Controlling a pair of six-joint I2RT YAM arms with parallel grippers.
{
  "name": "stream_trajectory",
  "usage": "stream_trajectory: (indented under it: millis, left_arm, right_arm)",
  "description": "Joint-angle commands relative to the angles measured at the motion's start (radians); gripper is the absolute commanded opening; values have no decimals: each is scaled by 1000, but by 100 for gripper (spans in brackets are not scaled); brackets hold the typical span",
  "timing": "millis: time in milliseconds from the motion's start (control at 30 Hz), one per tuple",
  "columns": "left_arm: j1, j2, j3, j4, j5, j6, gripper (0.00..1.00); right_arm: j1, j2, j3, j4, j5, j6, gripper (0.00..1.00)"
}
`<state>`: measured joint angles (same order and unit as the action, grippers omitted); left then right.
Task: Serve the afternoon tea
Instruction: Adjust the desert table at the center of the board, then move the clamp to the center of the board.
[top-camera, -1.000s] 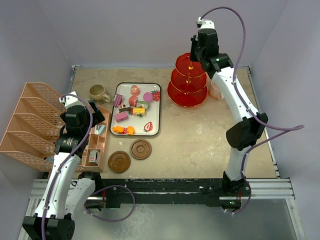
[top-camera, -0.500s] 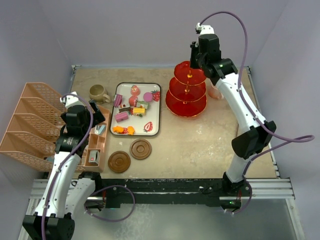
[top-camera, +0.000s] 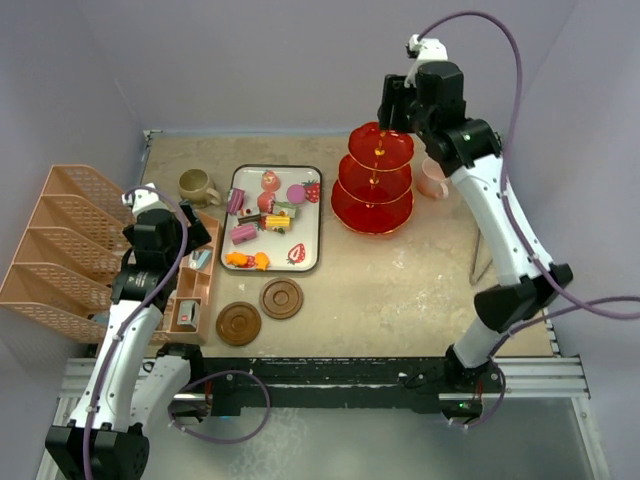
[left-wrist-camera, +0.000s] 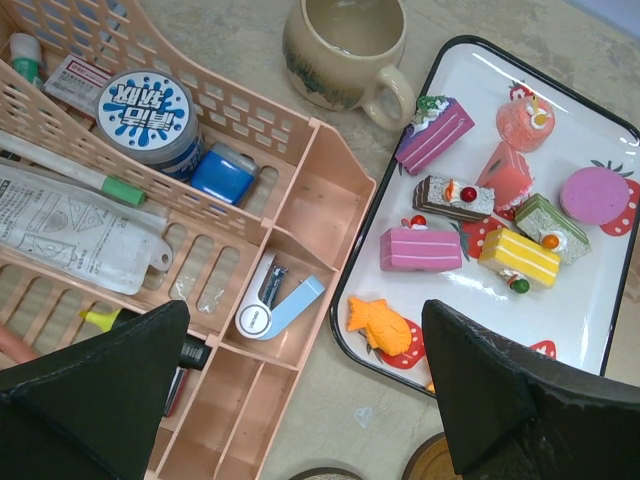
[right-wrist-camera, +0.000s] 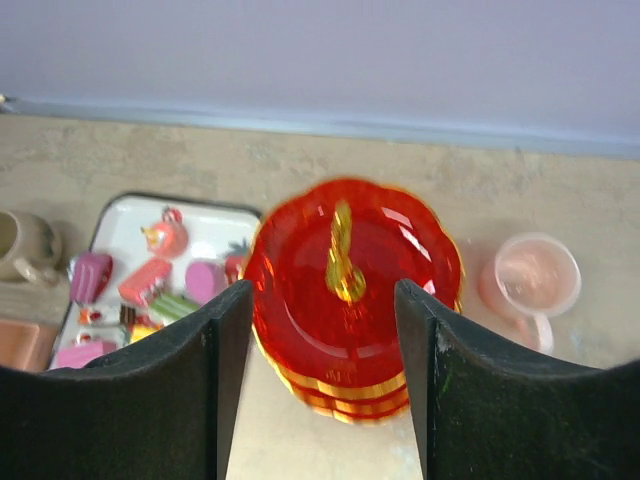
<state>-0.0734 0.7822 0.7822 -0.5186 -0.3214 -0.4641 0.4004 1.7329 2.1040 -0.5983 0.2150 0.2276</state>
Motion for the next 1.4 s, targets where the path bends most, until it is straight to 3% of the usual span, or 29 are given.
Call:
stream_trajectory:
  millis: [0,67,200,333,400,533,633,767,1100,1367]
  left_arm:
    - [-5,3,23,18,2,-15,97]
    - [-5,4,23,17,4,-15,97]
    - [-5,8,22,21,10,-15,97]
    - [-5,22,22,22,24,-12,97]
    - [-5,28,24,22,27,-11,96]
    - [-5,33,28,18,33,-10,96]
    - [-5,29,28,14,30,-10,96]
    - [-6,24,27,13,24,-11,96]
    - [-6,20,29,10,11,-11,96]
    - [-6,26,28,16,29,-7,96]
  right_arm:
    - [5,-234,-225,46,27,19,62]
    - [4,-362,-392,120,87,63,65]
    - [2,-610,-692,231,307,127,81]
    - [-41,-777,-918,220,505,233,91]
    - [-133,-803,-1013,194,478,313,94]
    - [-381,-802,-1175,207,224,346,97]
    - [-524,-740,-1191,216,72,313,99]
    - [-596,-595,-1210,208,40,273,99]
    - [-601,-332,-1056,60,66,319,99]
    - [-602,-248,-1071,120,105,320,99]
